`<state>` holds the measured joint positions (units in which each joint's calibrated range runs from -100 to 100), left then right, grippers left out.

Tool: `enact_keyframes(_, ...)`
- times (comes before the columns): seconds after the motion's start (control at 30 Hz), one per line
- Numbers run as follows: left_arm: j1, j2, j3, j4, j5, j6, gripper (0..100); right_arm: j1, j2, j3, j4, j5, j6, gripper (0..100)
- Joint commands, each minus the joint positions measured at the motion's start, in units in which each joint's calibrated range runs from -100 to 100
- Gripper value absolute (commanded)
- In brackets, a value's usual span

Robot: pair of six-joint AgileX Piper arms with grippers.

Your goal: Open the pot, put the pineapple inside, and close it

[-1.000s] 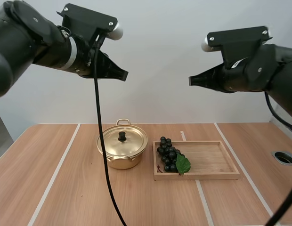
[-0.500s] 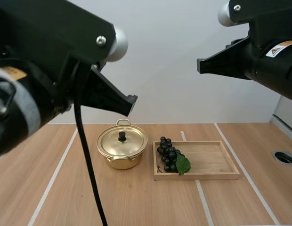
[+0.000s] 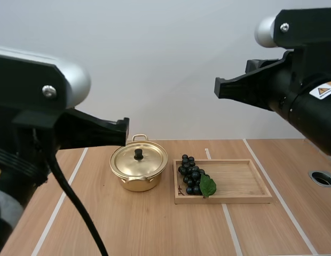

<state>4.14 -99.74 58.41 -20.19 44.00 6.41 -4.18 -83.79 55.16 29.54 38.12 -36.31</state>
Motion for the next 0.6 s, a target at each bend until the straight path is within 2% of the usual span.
enact_keyframes(0.0,-0.19,-0.07,5.44,1.19,-8.40,-2.58,0,0.06,-0.75,3.73,1.75,-4.90,-0.61,0)
enact_keyframes(0.07,-0.39,-0.26,8.97,1.19,-8.58,-2.58,0,0.35,-1.51,6.47,1.75,-5.25,-0.61,0)
enact_keyframes(0.17,-1.45,-0.26,14.10,1.19,-8.04,-2.48,0,0.87,-3.93,10.28,0.97,-4.15,-0.61,0)
enact_keyframes(0.27,-1.62,-0.26,18.42,1.19,-9.32,-2.48,0,1.01,-6.34,13.60,0.07,-3.89,-0.61,0)
enact_keyframes(0.4,-2.20,-0.26,24.24,1.55,-15.20,-2.13,0,0.87,-8.36,20.31,-4.12,-4.10,-0.61,0)
enact_keyframes(0.47,-2.28,-0.26,26.54,1.65,-15.38,-2.13,0,0.52,-9.76,25.32,-4.93,-7.60,-0.61,0)
enact_keyframes(0.57,-2.51,-0.26,30.76,3.56,-15.38,-0.54,0,0.25,-12.39,33.71,-4.94,-20.16,-0.61,0)
